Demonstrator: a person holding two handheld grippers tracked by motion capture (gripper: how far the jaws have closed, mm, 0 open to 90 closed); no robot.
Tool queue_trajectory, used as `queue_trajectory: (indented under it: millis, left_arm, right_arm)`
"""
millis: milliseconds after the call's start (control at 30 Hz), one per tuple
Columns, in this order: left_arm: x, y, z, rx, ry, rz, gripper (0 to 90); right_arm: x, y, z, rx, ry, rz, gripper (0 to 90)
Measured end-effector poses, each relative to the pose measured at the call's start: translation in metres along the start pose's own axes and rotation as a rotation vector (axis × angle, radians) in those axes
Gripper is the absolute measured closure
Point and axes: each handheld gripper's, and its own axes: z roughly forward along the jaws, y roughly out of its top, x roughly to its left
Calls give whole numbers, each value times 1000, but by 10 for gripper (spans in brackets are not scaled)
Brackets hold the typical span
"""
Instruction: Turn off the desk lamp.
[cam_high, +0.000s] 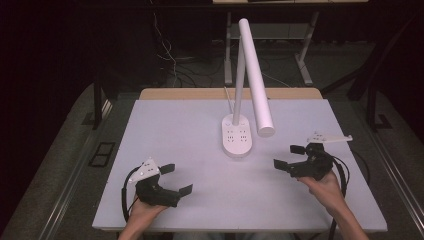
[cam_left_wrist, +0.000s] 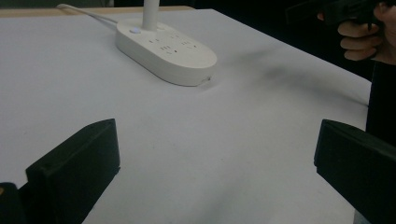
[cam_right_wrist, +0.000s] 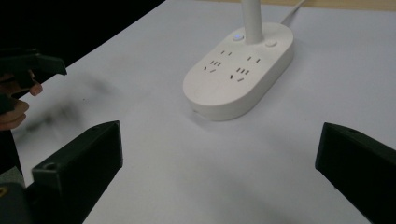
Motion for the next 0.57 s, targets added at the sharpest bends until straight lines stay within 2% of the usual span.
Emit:
queue_trajectory:
  millis: [133, 400, 567]
  left_arm:
    - [0, 0, 0, 1, 0, 0, 0]
    - [1, 0, 1, 5, 5, -2, 0]
    - [1, 0, 2, 7, 4, 1, 0]
  right_arm:
    - [5, -16, -5, 3, -17, -4, 6]
    - [16, -46, -15, -14, -39, 22, 6]
    - [19, -58, -21, -28, -49, 21, 6]
